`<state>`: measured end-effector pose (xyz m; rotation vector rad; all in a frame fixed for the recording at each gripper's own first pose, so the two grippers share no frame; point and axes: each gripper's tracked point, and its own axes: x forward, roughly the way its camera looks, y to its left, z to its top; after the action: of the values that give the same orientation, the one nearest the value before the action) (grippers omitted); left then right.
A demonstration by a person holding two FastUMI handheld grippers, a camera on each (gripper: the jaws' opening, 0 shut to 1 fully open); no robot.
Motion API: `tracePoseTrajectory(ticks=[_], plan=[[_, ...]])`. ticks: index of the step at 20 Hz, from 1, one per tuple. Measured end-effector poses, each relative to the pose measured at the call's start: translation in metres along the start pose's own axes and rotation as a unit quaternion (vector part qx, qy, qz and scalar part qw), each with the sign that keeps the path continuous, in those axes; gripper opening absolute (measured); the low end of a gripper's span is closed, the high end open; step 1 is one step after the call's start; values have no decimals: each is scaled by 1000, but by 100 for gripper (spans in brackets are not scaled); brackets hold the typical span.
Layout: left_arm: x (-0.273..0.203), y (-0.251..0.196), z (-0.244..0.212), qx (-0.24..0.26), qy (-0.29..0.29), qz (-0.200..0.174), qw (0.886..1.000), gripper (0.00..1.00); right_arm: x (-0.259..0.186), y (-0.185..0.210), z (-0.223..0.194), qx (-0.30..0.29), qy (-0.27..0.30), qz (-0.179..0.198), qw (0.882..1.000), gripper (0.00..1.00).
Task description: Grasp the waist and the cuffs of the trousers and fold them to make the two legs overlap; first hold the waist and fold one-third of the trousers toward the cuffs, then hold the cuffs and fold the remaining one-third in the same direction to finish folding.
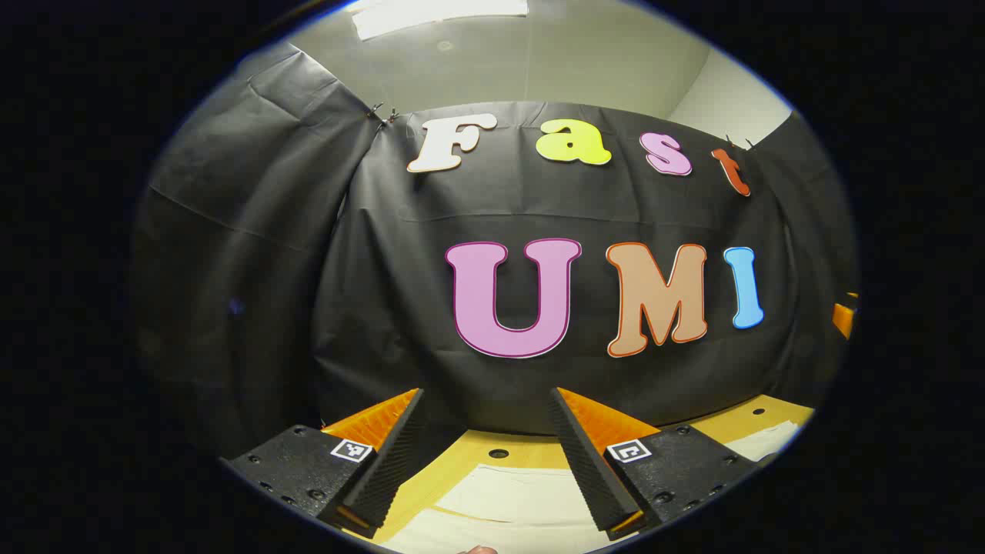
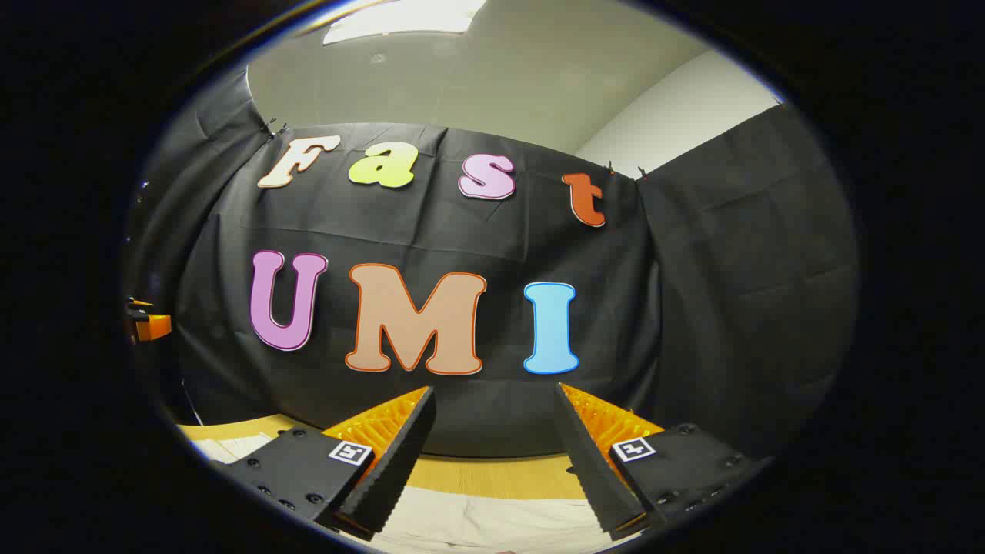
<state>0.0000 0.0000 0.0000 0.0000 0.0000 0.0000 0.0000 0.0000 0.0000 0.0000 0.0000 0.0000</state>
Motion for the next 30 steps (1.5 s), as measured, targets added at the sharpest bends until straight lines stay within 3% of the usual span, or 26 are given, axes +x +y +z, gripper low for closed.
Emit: tracePoseTrajectory(ticks=[14, 17, 18, 19, 22, 26, 28, 30], plan=[[-1, 8, -7, 11, 5, 14, 1000, 94, 0, 5, -8, 2, 10, 3, 1000, 98], [-3, 11, -13, 67, 9, 9, 998, 93, 0, 5, -12, 3, 11, 5, 1000, 97], [-7, 12, -15, 96, 6, 1, 995, 96, 0, 5, -15, 3, 14, 5, 1000, 97], [-9, 13, -17, 128, 5, -9, 992, 99, 0, 5, -17, 4, 17, 5, 1000, 97], [-22, 14, -42, 205, 27, -50, 977, 96, 1, 10, -25, 16, 23, 13, 1000, 98], [-41, 20, -87, 255, 76, -91, 960, 96, 2, 23, -39, 20, 38, 28, 999, 97], [-50, 28, -112, 297, 98, -103, 944, 100, 2, 28, -40, 18, 37, 35, 999, 97], [-57, 36, -138, 345, 122, -124, 922, 95, 4, 30, -44, 11, 39, 39, 998, 97]])
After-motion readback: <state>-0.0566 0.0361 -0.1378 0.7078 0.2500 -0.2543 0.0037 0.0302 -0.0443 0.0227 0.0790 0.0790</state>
